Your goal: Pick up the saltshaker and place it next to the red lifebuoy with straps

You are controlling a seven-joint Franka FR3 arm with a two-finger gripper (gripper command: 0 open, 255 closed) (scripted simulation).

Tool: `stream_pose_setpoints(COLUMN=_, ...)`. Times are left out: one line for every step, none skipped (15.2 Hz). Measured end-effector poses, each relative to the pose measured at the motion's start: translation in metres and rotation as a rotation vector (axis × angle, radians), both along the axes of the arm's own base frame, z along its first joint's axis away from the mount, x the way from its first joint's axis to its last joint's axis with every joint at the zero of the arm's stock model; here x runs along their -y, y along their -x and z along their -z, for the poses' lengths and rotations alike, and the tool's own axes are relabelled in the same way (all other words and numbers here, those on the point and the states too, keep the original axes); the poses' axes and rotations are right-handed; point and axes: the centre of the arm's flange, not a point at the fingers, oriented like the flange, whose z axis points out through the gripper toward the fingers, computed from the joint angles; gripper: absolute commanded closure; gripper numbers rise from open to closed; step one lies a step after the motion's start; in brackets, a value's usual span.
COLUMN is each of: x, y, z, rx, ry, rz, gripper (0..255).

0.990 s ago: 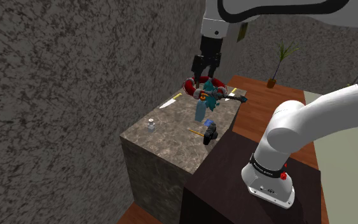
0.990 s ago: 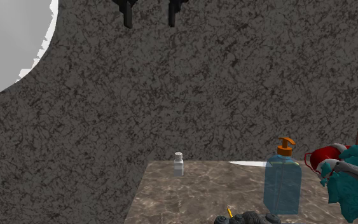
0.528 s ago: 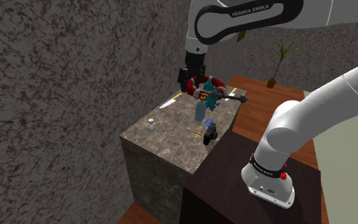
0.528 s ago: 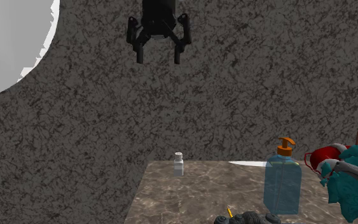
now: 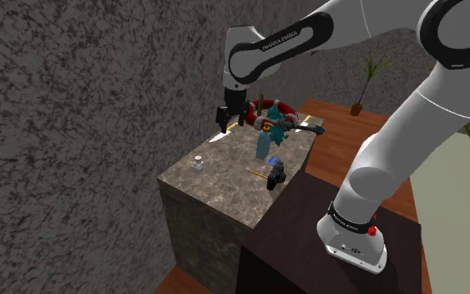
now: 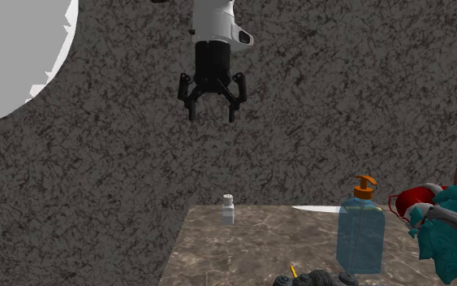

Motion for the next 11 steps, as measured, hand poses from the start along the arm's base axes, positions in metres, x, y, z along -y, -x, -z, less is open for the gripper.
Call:
stream_pose_setpoints(x=0.0, y=-0.011, z=0.005, rx=-0.001, ry=0.001, rz=0.0, gripper=0)
stream_pose_setpoints(x=0.001, y=-0.018, z=0.016, rx=-0.002, ry=0.002, rz=0.001, gripper=0)
stream_pose_setpoints(x=0.001, y=-0.026, z=0.027, rx=-0.004, ry=0.003, rz=0.001, gripper=0)
stream_pose_setpoints(x=0.001, y=-0.037, z=0.038, rx=-0.004, ry=0.003, rz=0.001, gripper=0)
stream_pose_setpoints(x=0.002, y=-0.046, z=0.047, rx=-0.005, ry=0.004, rz=0.002, gripper=0)
stream_pose_setpoints(x=0.002, y=-0.055, z=0.056, rx=-0.006, ry=0.005, rz=0.002, gripper=0)
stream_pose_setpoints(x=0.004, y=-0.065, z=0.066, rx=-0.008, ry=0.006, rz=0.002, gripper=0)
stream_pose_setpoints(x=0.006, y=-0.074, z=0.074, rx=-0.009, ry=0.007, rz=0.002, gripper=0)
stream_pose_setpoints(x=0.004, y=-0.084, z=0.083, rx=-0.01, ry=0.007, rz=0.003, gripper=0)
stream_pose_setpoints(x=0.004, y=-0.092, z=0.093, rx=-0.011, ry=0.008, rz=0.003, gripper=0)
stream_pose_setpoints(x=0.004, y=-0.1, z=0.104, rx=-0.013, ry=0.009, rz=0.003, gripper=0)
